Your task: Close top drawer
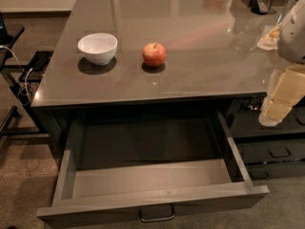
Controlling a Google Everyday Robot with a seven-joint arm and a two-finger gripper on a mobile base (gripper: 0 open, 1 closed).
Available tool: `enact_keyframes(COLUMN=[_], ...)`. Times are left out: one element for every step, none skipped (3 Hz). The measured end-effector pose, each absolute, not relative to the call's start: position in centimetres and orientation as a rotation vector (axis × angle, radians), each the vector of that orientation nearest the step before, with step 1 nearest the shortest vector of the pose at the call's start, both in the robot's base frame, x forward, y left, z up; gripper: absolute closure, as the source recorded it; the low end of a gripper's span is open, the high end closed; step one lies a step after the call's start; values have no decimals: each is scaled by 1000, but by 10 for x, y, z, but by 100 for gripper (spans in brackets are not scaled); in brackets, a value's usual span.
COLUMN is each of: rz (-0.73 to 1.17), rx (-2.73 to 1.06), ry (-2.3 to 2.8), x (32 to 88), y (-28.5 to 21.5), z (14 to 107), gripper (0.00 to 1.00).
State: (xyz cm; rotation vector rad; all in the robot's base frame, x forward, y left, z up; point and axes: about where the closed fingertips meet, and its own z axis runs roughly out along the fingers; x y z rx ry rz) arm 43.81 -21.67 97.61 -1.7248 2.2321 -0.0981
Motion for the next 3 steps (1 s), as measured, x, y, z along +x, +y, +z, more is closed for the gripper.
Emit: enact_keyframes(rz=[-98,-103,-79], rx=[-1725,-1738,-1740], ry=[2232,2203,2187], x=[438,429,403], y=[-217,-217,-209], z=[976,973,956], gripper=[0,0,18])
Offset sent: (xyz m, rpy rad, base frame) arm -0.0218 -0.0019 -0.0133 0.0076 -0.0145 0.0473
